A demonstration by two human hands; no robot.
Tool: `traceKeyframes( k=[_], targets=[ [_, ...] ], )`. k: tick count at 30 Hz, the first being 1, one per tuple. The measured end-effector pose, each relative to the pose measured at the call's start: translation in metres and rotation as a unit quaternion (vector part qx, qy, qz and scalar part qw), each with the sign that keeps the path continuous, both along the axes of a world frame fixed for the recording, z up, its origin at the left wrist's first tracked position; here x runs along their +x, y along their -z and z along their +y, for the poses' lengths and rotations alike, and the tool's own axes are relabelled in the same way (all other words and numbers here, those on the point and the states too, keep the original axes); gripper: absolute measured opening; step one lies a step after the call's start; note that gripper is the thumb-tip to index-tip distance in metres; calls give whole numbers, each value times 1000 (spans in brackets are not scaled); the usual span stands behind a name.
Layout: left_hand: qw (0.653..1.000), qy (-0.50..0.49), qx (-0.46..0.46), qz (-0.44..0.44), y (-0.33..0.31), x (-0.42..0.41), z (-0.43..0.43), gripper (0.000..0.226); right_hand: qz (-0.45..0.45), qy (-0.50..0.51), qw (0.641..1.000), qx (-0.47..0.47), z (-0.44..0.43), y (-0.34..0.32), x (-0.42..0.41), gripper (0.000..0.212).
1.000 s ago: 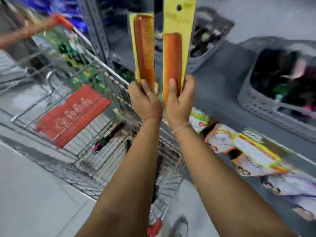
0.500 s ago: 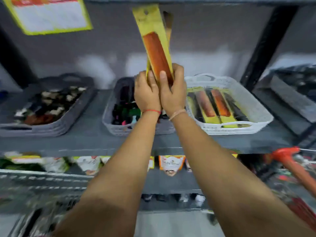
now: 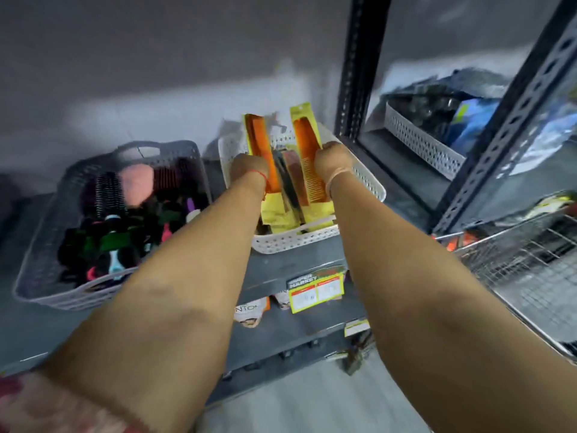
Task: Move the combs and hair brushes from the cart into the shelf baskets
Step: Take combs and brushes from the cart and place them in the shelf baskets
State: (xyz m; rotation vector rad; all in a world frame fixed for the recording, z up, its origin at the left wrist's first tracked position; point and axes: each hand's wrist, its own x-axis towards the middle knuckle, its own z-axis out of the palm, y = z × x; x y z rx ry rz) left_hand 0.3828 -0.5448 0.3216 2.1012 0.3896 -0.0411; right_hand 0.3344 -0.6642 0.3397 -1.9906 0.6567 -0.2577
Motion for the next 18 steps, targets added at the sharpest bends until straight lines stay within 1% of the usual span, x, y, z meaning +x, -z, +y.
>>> traceKeyframes(
  k=[2, 5, 8, 10, 13, 15, 17, 18],
  targets=[
    [999, 0, 26, 21, 15, 2, -1, 37, 34, 7, 999, 35, -3, 10, 2, 36],
    [994, 22, 101, 27, 28, 1, -1, 38, 58, 36, 997, 40, -1, 21, 6, 34],
    [987, 19, 161, 7, 38, 4, 0, 40, 76, 14, 997, -32, -1, 35, 15, 34],
    [982, 17, 186, -6, 42, 5, -1, 41, 87, 14, 995, -48, -2, 41, 19, 35],
    [980, 31, 194, -17, 42, 5, -1, 45, 110, 17, 992, -64, -5, 46, 20, 34],
    [978, 51, 194, -53, 35, 2, 3, 44, 80, 7, 992, -95, 0, 40, 20, 35],
    [978, 63, 151, -132, 18, -3, 13, 40, -5, -30, 992, -121, 19, 22, 20, 40],
    [975, 60, 124, -175, 6, -7, 20, 38, -57, -56, 990, -114, 33, 11, 19, 40]
  ],
)
